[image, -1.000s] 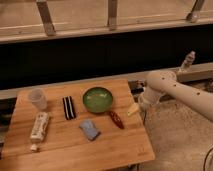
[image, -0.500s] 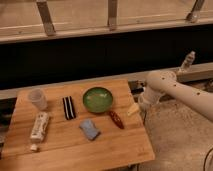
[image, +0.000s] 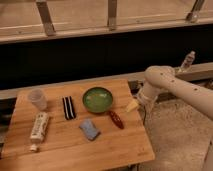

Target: Pick up the ceramic bowl

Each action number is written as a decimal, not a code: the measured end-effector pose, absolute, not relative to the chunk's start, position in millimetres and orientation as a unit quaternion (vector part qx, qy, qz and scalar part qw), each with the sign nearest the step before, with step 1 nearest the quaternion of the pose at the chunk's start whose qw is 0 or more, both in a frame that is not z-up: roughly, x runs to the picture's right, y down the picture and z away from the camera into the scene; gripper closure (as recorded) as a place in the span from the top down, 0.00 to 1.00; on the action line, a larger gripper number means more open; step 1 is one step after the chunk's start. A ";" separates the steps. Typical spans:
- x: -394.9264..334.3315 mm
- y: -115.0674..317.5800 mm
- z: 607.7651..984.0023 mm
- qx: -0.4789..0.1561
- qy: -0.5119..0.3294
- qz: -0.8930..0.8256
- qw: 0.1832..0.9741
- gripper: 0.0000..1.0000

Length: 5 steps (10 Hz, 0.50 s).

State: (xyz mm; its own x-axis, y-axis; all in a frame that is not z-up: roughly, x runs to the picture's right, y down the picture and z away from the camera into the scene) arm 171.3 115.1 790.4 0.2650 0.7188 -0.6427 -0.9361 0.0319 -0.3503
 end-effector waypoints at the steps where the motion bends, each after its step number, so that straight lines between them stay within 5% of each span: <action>1: 150.2 102.3 789.8 -0.375 0.131 0.577 0.714 0.74; 5: 147.1 100.9 789.7 -0.375 0.129 0.575 0.715 0.74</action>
